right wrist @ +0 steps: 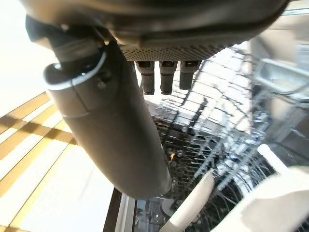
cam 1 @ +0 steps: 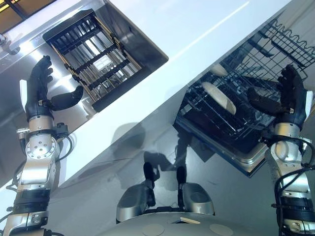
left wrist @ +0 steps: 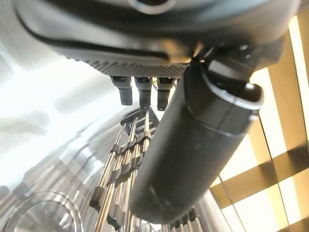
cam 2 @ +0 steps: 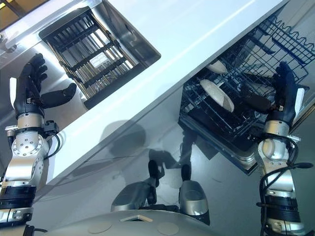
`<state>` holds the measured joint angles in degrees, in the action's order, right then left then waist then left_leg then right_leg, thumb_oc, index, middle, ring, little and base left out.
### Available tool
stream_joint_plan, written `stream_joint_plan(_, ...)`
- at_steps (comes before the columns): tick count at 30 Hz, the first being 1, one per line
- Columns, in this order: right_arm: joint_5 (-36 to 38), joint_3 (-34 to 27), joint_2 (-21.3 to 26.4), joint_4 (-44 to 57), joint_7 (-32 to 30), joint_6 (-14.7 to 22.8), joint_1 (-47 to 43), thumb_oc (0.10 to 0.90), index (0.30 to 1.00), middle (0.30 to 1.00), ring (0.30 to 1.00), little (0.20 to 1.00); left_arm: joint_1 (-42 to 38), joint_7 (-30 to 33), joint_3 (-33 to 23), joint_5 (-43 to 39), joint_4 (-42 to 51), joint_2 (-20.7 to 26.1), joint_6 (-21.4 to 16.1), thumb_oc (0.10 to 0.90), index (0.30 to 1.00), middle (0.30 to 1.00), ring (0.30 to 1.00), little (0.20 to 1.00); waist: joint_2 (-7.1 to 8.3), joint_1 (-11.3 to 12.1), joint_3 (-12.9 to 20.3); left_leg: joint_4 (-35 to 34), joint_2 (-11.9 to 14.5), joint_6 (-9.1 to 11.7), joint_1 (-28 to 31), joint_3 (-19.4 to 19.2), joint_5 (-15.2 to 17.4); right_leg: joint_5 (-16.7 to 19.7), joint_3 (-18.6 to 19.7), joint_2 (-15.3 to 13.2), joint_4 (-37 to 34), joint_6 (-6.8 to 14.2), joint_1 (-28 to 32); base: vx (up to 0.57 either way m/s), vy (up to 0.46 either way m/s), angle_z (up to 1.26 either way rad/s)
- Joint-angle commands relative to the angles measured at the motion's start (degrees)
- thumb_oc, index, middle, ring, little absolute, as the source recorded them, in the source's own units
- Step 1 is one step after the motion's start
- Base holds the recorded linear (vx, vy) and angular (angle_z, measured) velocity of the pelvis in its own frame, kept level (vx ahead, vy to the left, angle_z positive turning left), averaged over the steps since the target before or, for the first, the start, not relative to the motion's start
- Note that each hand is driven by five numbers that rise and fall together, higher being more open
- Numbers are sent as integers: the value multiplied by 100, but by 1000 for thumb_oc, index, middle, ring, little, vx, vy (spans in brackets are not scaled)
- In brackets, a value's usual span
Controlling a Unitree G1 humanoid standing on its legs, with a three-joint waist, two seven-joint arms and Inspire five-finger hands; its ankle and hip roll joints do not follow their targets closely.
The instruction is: Pick up plates and place into dishwasher.
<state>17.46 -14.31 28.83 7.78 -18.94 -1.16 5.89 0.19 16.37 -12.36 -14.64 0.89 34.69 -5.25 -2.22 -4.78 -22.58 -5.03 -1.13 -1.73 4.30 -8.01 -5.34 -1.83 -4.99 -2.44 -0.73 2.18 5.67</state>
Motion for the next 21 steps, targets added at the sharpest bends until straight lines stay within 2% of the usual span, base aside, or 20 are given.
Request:
stream_joint_plan(1,470,-404,-18,188,492,528,386,800,900,900,900,900,500,-40,-335,56,170,75,-642,800,900,900,900,900,44,-182,849,475,-398,-63,-22,-137,944,-196,-45,151,718,373,-651,-3,7,-9)
stream_joint_plan(3,494,-371,-69,30,585,476,424,800,900,900,900,900,490,-64,-335,70,142,77,-674,800,900,900,900,900,48,-190,855,452,-395,-73,-5,-157,938,-188,-44,139,722,381,-655,-12,-1,-8)
stream_joint_plan(6,556,-284,-188,-283,199,529,358,800,900,900,900,900,398,-30,-257,119,39,91,-735,800,900,900,900,900,41,-190,847,452,-392,-71,-13,-183,935,-191,-47,126,763,402,-685,-6,-1,-1)
stream_joint_plan(10,1049,-186,-406,-710,-353,799,194,800,900,900,900,900,238,61,-135,168,-55,101,-716,800,900,900,900,900,3,-181,809,433,-392,-74,-19,-179,915,-176,-69,101,782,426,-706,-16,9,-5)
stream_joint_plan(12,1376,-67,-618,-1041,-779,1036,-20,800,900,900,900,900,101,153,21,174,-79,118,-655,800,900,900,900,900,-63,-148,769,421,-400,-84,-19,-142,903,-170,-93,77,794,429,-711,-15,19,-4)
stream_joint_plan(17,2181,114,-744,-1625,-806,1197,-415,800,900,900,900,900,-138,221,260,144,-120,194,-542,800,900,900,900,900,-152,-52,712,443,-422,-85,-35,-70,887,-170,-145,39,797,412,-675,2,1,1)
stream_joint_plan(21,2515,250,-735,-2151,-597,972,-625,800,900,900,900,900,-286,186,397,83,-116,285,-455,800,900,900,900,900,-191,54,695,462,-436,-83,-68,14,868,-180,-218,8,803,391,-655,13,-7,11)
